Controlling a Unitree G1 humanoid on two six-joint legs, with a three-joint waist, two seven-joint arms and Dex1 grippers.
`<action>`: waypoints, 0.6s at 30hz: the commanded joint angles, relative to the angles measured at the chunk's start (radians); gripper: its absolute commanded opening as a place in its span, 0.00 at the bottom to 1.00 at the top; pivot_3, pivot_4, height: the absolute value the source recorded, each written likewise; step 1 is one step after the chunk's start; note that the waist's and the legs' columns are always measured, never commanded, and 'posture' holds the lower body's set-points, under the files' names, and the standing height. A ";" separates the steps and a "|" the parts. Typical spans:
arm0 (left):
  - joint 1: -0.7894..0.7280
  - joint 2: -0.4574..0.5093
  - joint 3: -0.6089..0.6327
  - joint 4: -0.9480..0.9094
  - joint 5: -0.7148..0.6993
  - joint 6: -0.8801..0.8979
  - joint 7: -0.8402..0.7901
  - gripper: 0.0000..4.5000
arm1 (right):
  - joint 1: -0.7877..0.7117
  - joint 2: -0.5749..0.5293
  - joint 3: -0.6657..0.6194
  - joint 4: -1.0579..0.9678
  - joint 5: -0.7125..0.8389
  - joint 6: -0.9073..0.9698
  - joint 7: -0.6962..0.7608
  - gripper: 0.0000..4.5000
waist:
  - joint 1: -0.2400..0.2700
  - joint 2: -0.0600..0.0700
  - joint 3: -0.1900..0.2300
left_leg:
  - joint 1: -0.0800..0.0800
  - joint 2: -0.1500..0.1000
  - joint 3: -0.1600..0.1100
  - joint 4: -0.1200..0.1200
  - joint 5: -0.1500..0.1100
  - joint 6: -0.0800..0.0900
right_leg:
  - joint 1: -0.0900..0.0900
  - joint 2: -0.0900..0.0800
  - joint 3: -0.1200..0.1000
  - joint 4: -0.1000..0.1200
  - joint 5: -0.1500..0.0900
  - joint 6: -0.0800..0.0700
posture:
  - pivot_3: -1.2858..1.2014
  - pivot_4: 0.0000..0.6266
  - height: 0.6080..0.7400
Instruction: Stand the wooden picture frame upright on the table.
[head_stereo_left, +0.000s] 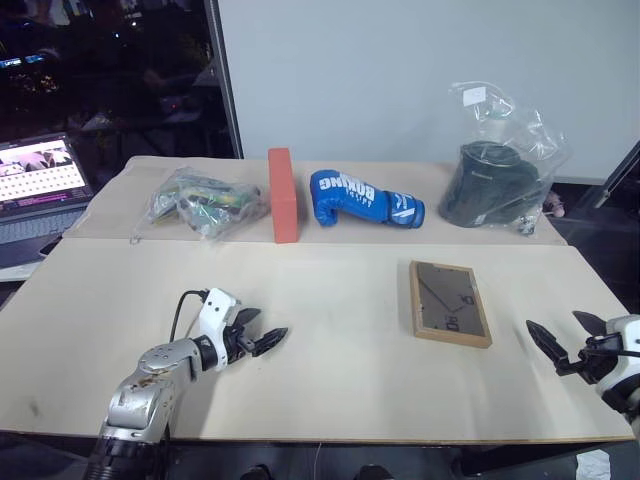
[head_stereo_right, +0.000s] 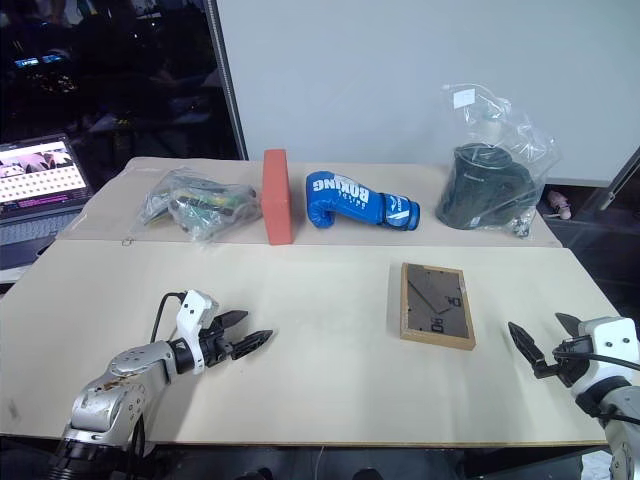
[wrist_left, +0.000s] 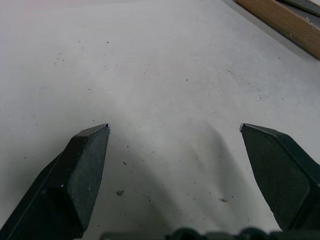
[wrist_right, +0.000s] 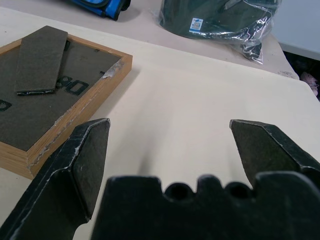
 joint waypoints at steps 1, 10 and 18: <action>-0.044 0.024 0.016 -0.021 -0.038 0.025 -0.038 1.00 | -0.012 -0.027 -0.025 -0.056 0.016 0.015 -0.015 0.99 | 0.000 0.000 0.000 | 0.000 0.000 0.000 0.000 0.000 0.000 | 0.000 0.000 0.000 0.000 0.000 0.000 | 0.52 0.24 1.00; -0.317 0.015 -0.125 0.058 0.051 0.052 -0.055 0.47 | -0.103 -0.161 -0.013 0.026 -0.112 0.148 -0.174 0.54 | 0.012 0.000 0.001 | -0.002 0.000 0.000 0.000 0.000 0.000 | 0.000 0.000 0.000 -0.003 0.000 0.001 | 0.52 0.24 1.00; -0.624 -0.286 -0.322 0.518 0.243 -0.101 0.022 0.00 | -0.338 -0.208 0.274 0.188 -0.258 0.230 -0.137 0.01 | 0.022 -0.001 0.001 | -0.005 -0.002 0.000 0.002 0.000 0.002 | 0.000 0.000 0.000 -0.007 0.003 0.004 | 0.52 0.24 1.00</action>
